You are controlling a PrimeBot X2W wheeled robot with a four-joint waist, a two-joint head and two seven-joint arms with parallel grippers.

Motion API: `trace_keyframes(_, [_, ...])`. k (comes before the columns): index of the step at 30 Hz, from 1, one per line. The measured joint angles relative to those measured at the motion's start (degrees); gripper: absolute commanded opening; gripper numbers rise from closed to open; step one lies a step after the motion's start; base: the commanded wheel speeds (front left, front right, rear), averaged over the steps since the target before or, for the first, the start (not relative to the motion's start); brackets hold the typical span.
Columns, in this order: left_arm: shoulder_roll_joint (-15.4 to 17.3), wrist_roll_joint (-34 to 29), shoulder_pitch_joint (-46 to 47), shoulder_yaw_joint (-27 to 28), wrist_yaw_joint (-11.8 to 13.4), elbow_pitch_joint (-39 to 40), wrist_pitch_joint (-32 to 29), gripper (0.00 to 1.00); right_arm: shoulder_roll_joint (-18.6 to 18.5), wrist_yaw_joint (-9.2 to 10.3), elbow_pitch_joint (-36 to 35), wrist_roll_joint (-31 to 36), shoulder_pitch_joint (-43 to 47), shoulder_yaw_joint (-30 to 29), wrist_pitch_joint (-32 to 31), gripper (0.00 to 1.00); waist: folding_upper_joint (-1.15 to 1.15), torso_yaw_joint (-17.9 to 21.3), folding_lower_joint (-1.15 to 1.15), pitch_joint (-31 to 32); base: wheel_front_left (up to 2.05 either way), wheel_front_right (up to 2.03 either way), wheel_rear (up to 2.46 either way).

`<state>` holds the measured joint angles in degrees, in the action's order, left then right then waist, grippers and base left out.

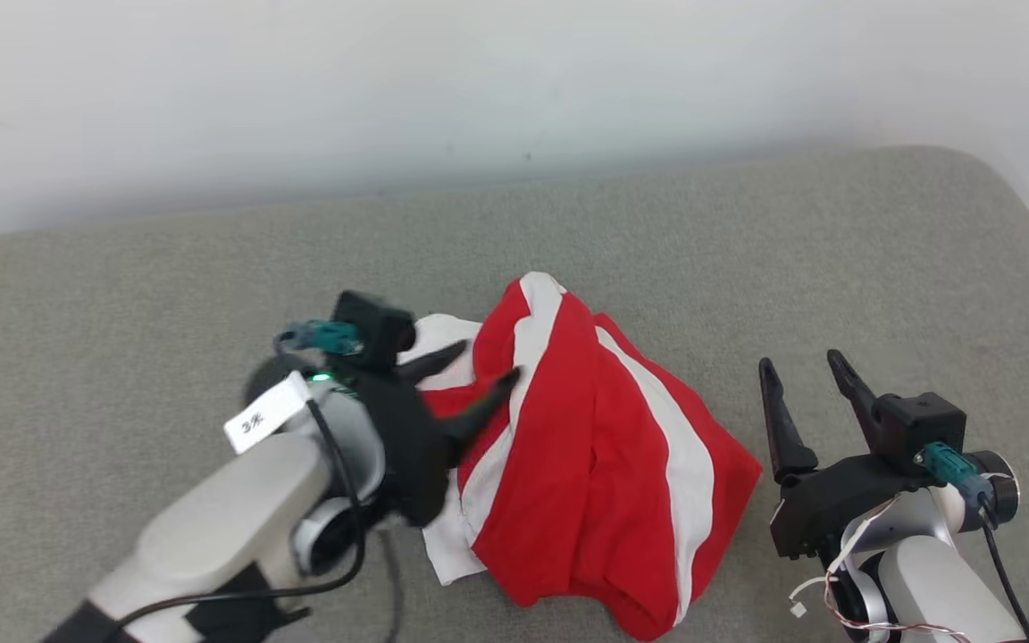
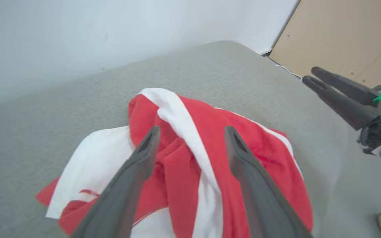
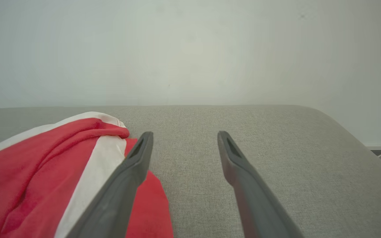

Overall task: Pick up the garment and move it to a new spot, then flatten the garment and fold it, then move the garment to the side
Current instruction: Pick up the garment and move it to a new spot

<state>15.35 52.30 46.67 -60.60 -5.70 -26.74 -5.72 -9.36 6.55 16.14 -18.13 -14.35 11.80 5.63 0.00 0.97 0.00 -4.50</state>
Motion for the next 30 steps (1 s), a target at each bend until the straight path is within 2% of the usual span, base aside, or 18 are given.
trace_keyframes(3, [3.11, -3.55, 0.54, -1.58, 1.42, -2.40, -0.08, 1.00, 0.07, -0.09, -0.51, 0.00, -0.01, 0.27, 0.00, 1.00, 0.00, -0.47, 0.00, 0.92, 0.00, 0.00, 0.00])
trace_keyframes(8, [4.78, -5.03, 0.52, -3.12, 2.23, -7.24, -0.80, 1.00, -0.09, -0.52, -1.40, 0.00, 0.00, 0.89, -0.15, 1.00, 0.00, -0.06, 0.00, 1.08, 0.00, 0.00, 0.00])
trace_keyframes(18, [4.95, -4.33, 0.48, -3.88, 2.08, -14.64, -4.86, 1.00, -0.30, -0.52, -3.04, 0.01, -0.20, 1.30, -1.10, 1.00, 0.00, 1.84, 0.00, -0.89, 0.00, 0.00, 0.00])
trace_keyframes(26, [2.71, -0.46, 0.47, -2.24, 1.05, -17.95, -5.94, 1.00, -0.26, -0.51, -3.55, 0.08, -0.27, 1.26, -1.16, 1.00, 0.01, 3.32, 0.00, -2.82, 0.00, 0.00, 0.00])
trace_keyframes(27, [2.67, -0.47, 0.47, -2.30, 0.89, -18.47, -5.95, 0.06, -0.25, -0.51, -3.55, 0.09, -0.30, 1.27, -1.18, 1.00, 0.00, 3.47, 0.00, -3.02, 0.00, 0.00, 0.00])
trace_keyframes(28, [2.69, -0.46, 0.49, -2.29, 0.56, -18.85, -5.97, 0.00, -0.22, -0.51, -3.55, 0.09, -0.32, 1.22, -1.18, 1.00, 0.00, 3.61, 0.00, -3.17, 0.00, 0.00, 0.00])
trace_keyframes(30, [2.68, -0.71, 0.59, -3.01, 0.15, -19.34, -6.59, 0.00, -0.21, -0.49, -3.55, 0.09, -0.32, 1.07, -1.18, 1.00, 0.01, 3.78, 0.00, -3.44, 0.00, 0.00, 0.00])
